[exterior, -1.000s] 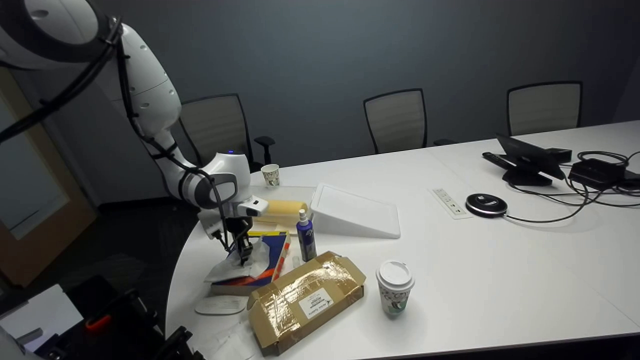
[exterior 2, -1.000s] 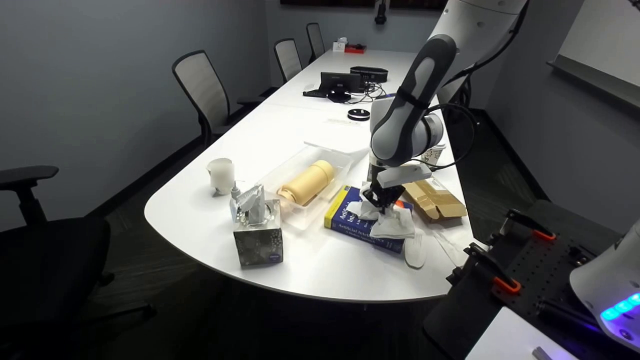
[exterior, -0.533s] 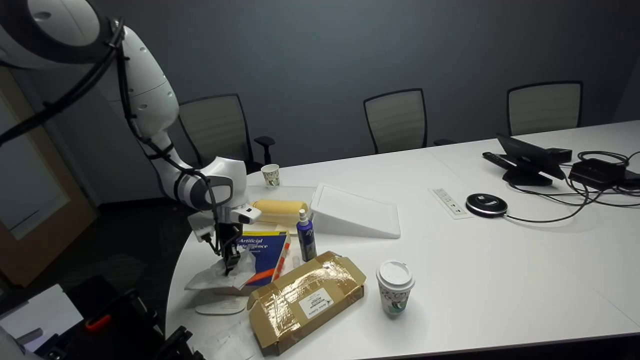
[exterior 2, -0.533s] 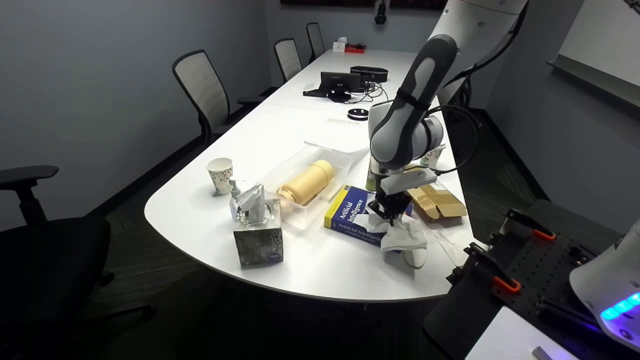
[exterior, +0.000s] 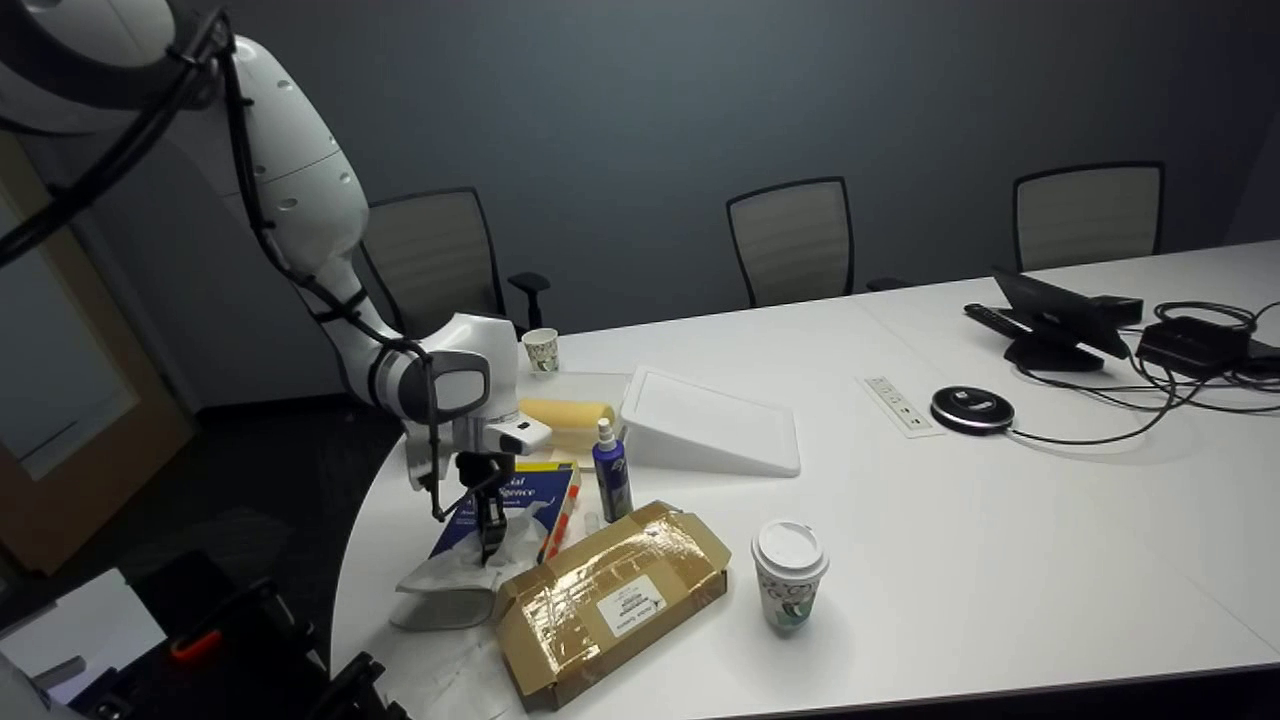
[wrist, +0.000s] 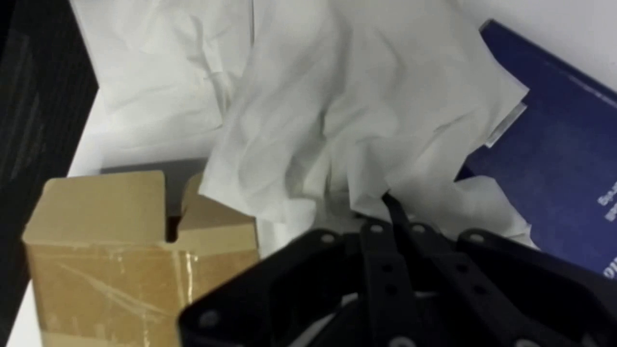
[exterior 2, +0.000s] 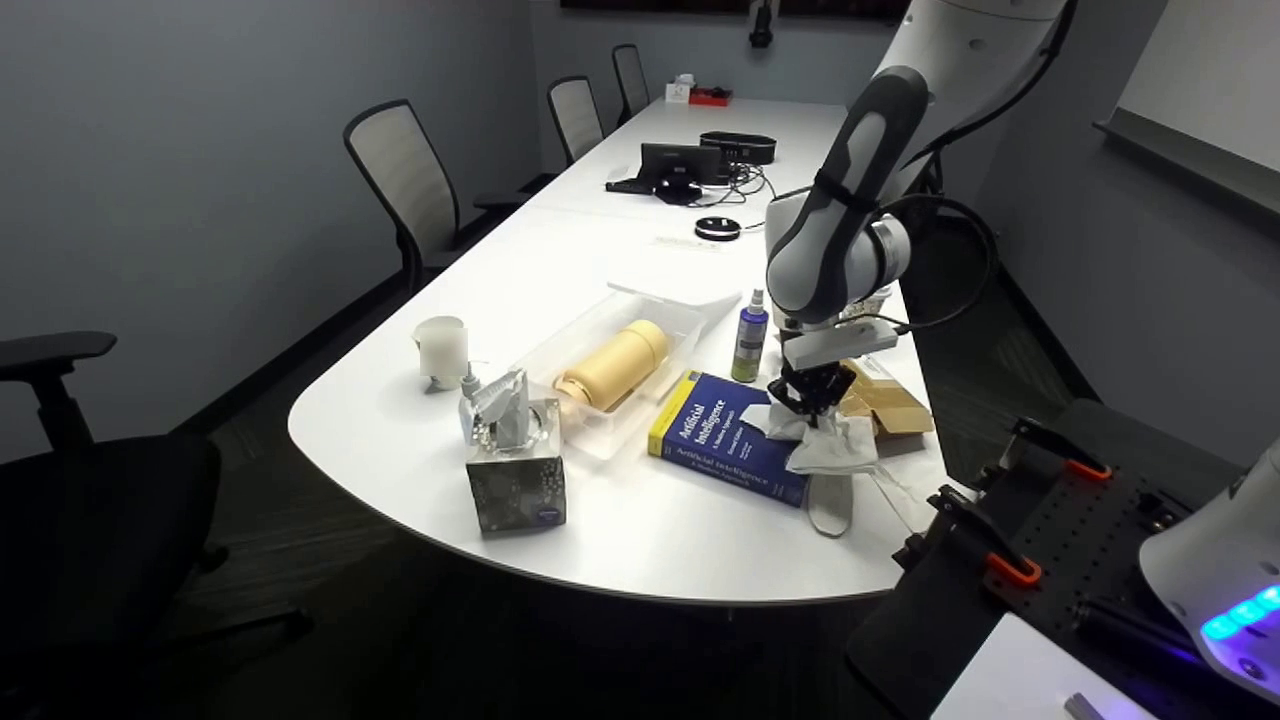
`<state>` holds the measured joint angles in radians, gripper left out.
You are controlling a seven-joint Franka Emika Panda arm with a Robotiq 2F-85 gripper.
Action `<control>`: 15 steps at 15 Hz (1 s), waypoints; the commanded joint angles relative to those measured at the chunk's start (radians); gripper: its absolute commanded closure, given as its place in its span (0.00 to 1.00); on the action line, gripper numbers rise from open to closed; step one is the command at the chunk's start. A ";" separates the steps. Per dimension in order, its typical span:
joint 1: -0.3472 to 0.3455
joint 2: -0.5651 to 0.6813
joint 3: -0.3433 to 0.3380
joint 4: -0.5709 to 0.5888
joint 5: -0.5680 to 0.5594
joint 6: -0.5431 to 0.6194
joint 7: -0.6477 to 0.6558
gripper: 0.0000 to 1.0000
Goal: Pick up the wipe and clean the top of the book
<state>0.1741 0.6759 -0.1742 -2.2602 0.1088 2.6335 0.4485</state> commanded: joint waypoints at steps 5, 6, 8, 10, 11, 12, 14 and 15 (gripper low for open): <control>0.066 -0.037 -0.030 -0.025 -0.025 0.076 0.099 0.99; 0.059 -0.040 -0.006 -0.024 -0.012 0.087 0.084 0.99; 0.040 -0.045 0.039 -0.022 0.012 0.110 0.060 0.99; 0.027 -0.056 0.081 -0.023 0.036 0.126 0.044 0.99; 0.019 -0.055 0.101 -0.021 0.046 0.134 0.034 0.99; 0.016 -0.054 0.116 -0.019 0.055 0.138 0.027 0.99; -0.010 -0.059 0.161 -0.019 0.080 0.123 -0.007 0.99; -0.018 -0.061 0.177 -0.019 0.089 0.113 -0.020 0.99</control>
<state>0.1975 0.6483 -0.0510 -2.2584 0.1597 2.7575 0.4879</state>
